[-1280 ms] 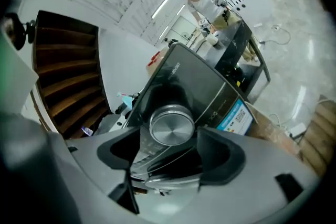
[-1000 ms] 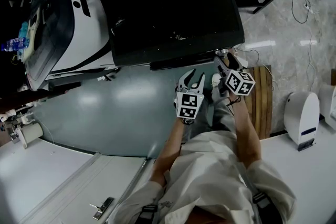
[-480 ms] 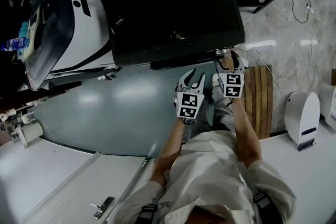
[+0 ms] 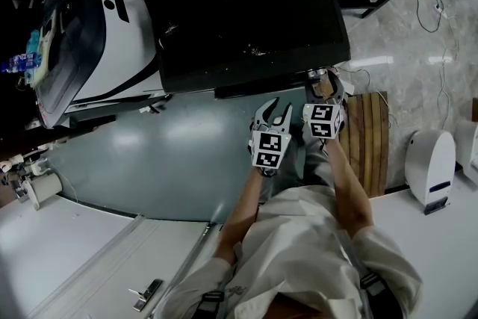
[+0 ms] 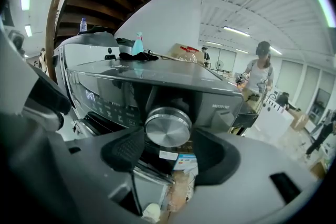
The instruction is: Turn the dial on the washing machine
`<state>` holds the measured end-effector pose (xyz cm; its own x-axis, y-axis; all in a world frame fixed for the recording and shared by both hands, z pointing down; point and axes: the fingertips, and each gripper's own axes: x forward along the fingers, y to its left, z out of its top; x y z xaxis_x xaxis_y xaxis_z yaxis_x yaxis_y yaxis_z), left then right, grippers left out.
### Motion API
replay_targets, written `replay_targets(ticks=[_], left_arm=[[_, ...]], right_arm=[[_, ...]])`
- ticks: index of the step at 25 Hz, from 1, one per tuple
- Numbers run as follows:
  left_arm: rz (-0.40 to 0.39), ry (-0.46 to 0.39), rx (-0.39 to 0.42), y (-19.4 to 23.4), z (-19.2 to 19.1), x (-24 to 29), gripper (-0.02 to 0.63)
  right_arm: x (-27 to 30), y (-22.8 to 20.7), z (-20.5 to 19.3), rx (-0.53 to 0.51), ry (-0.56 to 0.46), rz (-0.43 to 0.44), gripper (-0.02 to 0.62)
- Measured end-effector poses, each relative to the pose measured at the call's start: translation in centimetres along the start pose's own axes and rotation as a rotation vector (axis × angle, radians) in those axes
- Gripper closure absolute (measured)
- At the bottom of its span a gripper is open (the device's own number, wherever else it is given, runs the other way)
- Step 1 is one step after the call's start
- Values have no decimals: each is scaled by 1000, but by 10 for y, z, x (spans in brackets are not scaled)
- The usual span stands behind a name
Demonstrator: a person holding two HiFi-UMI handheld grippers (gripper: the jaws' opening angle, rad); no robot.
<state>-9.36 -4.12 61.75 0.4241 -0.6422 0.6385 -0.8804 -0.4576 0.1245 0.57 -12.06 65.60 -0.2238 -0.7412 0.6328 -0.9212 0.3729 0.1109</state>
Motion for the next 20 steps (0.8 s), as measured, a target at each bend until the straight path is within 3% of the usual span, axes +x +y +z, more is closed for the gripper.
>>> replay_targets(ticks=[20], left_arm=[[1, -2, -1, 3, -1, 0, 462]], right_arm=[[2, 0, -1, 212, -25, 87, 325]])
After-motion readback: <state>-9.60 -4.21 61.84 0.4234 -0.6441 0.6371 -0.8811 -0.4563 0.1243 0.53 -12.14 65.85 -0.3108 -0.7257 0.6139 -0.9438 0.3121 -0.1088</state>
